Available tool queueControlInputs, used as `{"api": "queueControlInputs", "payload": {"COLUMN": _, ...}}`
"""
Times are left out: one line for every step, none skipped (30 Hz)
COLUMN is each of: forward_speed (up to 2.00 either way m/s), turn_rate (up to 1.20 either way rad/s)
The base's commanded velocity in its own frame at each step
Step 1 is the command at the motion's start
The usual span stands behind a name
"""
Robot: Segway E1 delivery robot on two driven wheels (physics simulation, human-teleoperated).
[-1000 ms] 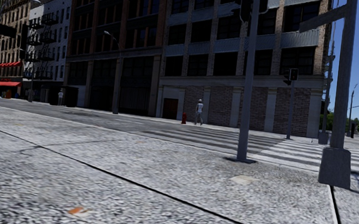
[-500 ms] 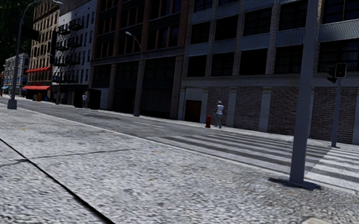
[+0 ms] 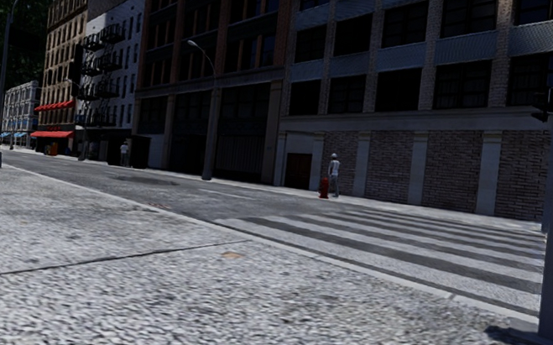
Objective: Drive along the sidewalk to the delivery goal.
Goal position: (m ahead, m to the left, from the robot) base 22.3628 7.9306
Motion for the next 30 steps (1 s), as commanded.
{"api": "queueControlInputs", "payload": {"forward_speed": 2.00, "turn_rate": 0.00}}
{"api": "queueControlInputs", "payload": {"forward_speed": 2.00, "turn_rate": 0.00}}
{"api": "queueControlInputs", "payload": {"forward_speed": 2.00, "turn_rate": 0.00}}
{"api": "queueControlInputs", "payload": {"forward_speed": 2.00, "turn_rate": 0.00}}
{"api": "queueControlInputs", "payload": {"forward_speed": 2.00, "turn_rate": 0.00}}
{"api": "queueControlInputs", "payload": {"forward_speed": 2.00, "turn_rate": -0.30}}
{"api": "queueControlInputs", "payload": {"forward_speed": 2.00, "turn_rate": -0.54}}
{"api": "queueControlInputs", "payload": {"forward_speed": 2.00, "turn_rate": -0.64}}
{"api": "queueControlInputs", "payload": {"forward_speed": 2.00, "turn_rate": -0.67}}
{"api": "queueControlInputs", "payload": {"forward_speed": 2.00, "turn_rate": -0.68}}
{"api": "queueControlInputs", "payload": {"forward_speed": 2.00, "turn_rate": -0.69}}
{"api": "queueControlInputs", "payload": {"forward_speed": 2.00, "turn_rate": -0.69}}
{"api": "queueControlInputs", "payload": {"forward_speed": 2.00, "turn_rate": -0.69}}
{"api": "queueControlInputs", "payload": {"forward_speed": 2.00, "turn_rate": -0.69}}
{"api": "queueControlInputs", "payload": {"forward_speed": 2.00, "turn_rate": -0.69}}
{"api": "queueControlInputs", "payload": {"forward_speed": 2.00, "turn_rate": -0.69}}
{"api": "queueControlInputs", "payload": {"forward_speed": 2.00, "turn_rate": -0.69}}
{"api": "queueControlInputs", "payload": {"forward_speed": 2.00, "turn_rate": -0.69}}
{"api": "queueControlInputs", "payload": {"forward_speed": 2.00, "turn_rate": -0.69}}
{"api": "queueControlInputs", "payload": {"forward_speed": 2.00, "turn_rate": -0.69}}
{"api": "queueControlInputs", "payload": {"forward_speed": 2.00, "turn_rate": -0.69}}
{"api": "queueControlInputs", "payload": {"forward_speed": 2.00, "turn_rate": -0.69}}
{"api": "queueControlInputs", "payload": {"forward_speed": 2.00, "turn_rate": -0.69}}
{"api": "queueControlInputs", "payload": {"forward_speed": 2.00, "turn_rate": -0.69}}
{"api": "queueControlInputs", "payload": {"forward_speed": 2.00, "turn_rate": -0.69}}
{"api": "queueControlInputs", "payload": {"forward_speed": 2.00, "turn_rate": -0.69}}
{"api": "queueControlInputs", "payload": {"forward_speed": 2.00, "turn_rate": -0.69}}
{"api": "queueControlInputs", "payload": {"forward_speed": 2.00, "turn_rate": -0.69}}
{"api": "queueControlInputs", "payload": {"forward_speed": 2.00, "turn_rate": -0.69}}
{"api": "queueControlInputs", "payload": {"forward_speed": 2.00, "turn_rate": -0.69}}
